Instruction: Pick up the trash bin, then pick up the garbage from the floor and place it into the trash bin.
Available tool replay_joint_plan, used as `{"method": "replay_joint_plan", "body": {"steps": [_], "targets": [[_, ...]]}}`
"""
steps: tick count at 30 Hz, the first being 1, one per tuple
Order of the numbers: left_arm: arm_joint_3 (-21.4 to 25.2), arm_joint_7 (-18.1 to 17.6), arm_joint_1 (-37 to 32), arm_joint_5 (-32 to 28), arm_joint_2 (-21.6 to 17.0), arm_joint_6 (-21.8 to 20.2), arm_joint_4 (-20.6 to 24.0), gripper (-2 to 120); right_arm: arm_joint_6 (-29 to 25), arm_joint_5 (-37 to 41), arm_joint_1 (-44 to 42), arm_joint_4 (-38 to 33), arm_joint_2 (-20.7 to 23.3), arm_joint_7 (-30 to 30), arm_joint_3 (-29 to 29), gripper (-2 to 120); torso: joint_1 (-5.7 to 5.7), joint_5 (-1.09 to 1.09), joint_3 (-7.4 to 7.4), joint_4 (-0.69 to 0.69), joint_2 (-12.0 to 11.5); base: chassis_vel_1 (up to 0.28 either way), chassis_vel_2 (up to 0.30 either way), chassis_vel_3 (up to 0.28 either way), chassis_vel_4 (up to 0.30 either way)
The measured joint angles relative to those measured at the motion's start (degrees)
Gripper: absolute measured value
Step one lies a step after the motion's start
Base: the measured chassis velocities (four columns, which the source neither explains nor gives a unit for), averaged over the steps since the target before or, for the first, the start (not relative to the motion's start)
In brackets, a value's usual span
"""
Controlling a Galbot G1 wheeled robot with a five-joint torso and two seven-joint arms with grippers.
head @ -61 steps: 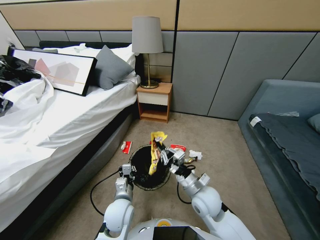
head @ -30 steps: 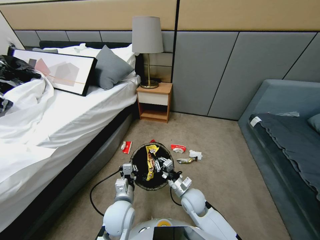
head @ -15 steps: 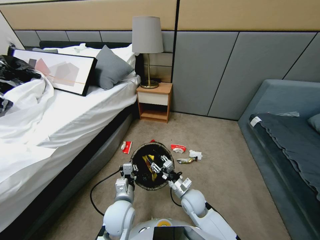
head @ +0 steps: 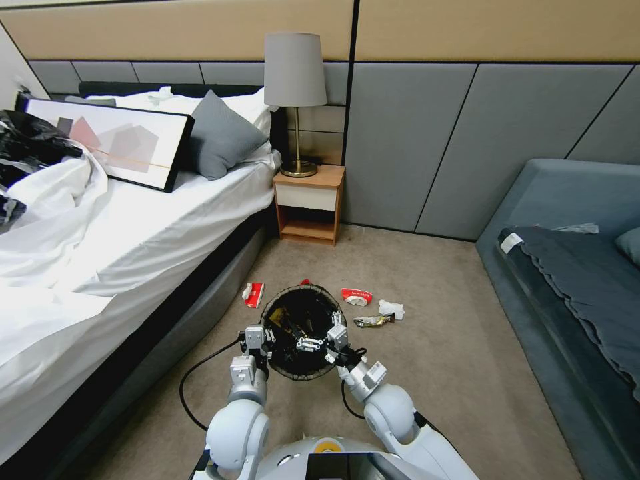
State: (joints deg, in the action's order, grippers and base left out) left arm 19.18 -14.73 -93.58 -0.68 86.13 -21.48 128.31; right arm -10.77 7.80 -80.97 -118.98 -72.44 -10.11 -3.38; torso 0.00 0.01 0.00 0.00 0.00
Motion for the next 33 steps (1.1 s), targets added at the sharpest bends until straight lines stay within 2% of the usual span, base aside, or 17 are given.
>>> {"method": "replay_joint_plan", "body": {"steps": [7, 10, 13, 19, 23, 27, 33], "targets": [[0.88, -0.04, 0.39, -0.3, -0.08, 0.0, -1.05, 1, -0.48, -3.15, -3.04, -8.12, -1.25, 5.6, -3.12, 100, 0.0, 0.0, 0.0, 0.0, 0.0, 0.0, 0.0, 0.0, 0.0], [1.22, -0.07, 0.34, -0.38, -0.07, 0.0, -1.1, 1, -0.57, -4.46, -5.63, -11.5, -3.62, 10.9, -5.91, 100, 0.0, 0.0, 0.0, 0.0, 0.0, 0.0, 0.0, 0.0, 0.0], [1.44, -0.07, 0.26, -0.41, 0.0, 0.02, -1.1, 1, -0.88, -4.58, -8.53, -12.51, -5.44, 13.59, -8.05, 100, 0.0, 0.0, 0.0, -0.02, 0.0, 0.0, 0.0, 0.0, 0.0], [1.52, -0.1, 0.33, -0.46, -0.3, 0.13, -1.26, 1, -6.17, -6.87, -15.39, -11.56, -9.81, 15.32, -15.62, 100, 0.0, 0.0, 0.0, -0.01, 0.0, 0.0, 0.0, 0.0, 0.0], [1.57, -0.1, 0.5, -0.53, -0.2, 0.15, -1.35, 1, -9.16, -8.03, -17.59, -10.5, -12.23, 15.41, -18.49, 100, 0.0, -0.01, 0.0, 0.0, 0.0, 0.0, 0.0, 0.0, 0.0], [1.84, -0.1, 0.48, -0.67, 0.07, 0.21, -1.2, 1, -11.95, -9.1, -18.86, -8.25, -14.21, 15.48, -19.88, 100, 0.0, -0.01, 0.0, 0.0, 0.0, 0.0, 0.0, 0.0, 0.0], [2.08, -0.12, 0.4, -0.91, 0.02, 0.23, -0.93, 1, -12.73, -8.71, -19.19, -6.35, -15.37, 15.6, -19.89, 100, 0.0, 0.0, 0.0, 0.0, 0.0, 0.0, 0.0, 0.0, 0.0]]}}
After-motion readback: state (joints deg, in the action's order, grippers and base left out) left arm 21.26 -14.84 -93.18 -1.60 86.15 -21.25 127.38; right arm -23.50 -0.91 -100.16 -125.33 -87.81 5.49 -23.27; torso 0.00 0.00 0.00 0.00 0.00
